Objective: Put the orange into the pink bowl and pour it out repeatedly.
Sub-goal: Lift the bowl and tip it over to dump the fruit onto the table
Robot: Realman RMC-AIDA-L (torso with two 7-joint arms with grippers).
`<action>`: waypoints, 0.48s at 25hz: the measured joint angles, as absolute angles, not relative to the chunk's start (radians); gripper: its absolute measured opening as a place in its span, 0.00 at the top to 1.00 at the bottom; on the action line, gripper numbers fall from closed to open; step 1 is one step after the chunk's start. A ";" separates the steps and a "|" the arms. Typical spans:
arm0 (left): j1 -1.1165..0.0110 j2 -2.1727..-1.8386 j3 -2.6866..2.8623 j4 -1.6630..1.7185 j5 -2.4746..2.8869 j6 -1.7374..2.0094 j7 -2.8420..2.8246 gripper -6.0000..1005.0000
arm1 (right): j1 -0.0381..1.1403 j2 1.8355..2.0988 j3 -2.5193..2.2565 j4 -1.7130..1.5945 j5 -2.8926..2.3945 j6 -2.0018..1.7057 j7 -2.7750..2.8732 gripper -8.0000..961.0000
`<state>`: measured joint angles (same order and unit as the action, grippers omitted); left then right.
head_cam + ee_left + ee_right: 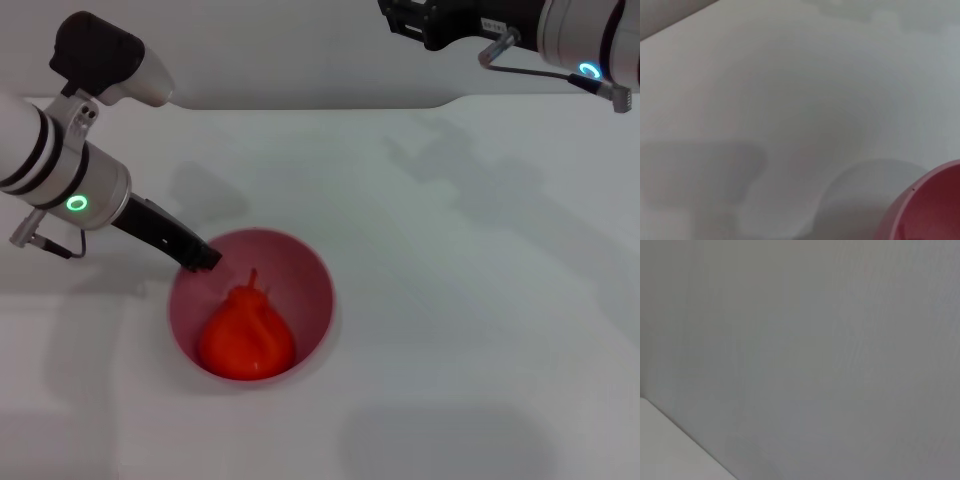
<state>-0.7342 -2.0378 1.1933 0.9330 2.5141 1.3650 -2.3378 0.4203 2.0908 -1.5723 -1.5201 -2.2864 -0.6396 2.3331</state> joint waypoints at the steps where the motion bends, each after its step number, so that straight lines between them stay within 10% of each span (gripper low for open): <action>1: -0.734 -2.038 1.193 0.932 2.515 1.364 -2.338 0.95 | 0.420 2.091 -1.572 -1.520 -2.286 -0.639 2.333 0.40; 12: -0.736 -2.042 1.193 0.932 2.519 1.351 -2.349 0.88 | 0.420 2.089 -1.572 -1.512 -2.268 -0.639 2.333 0.40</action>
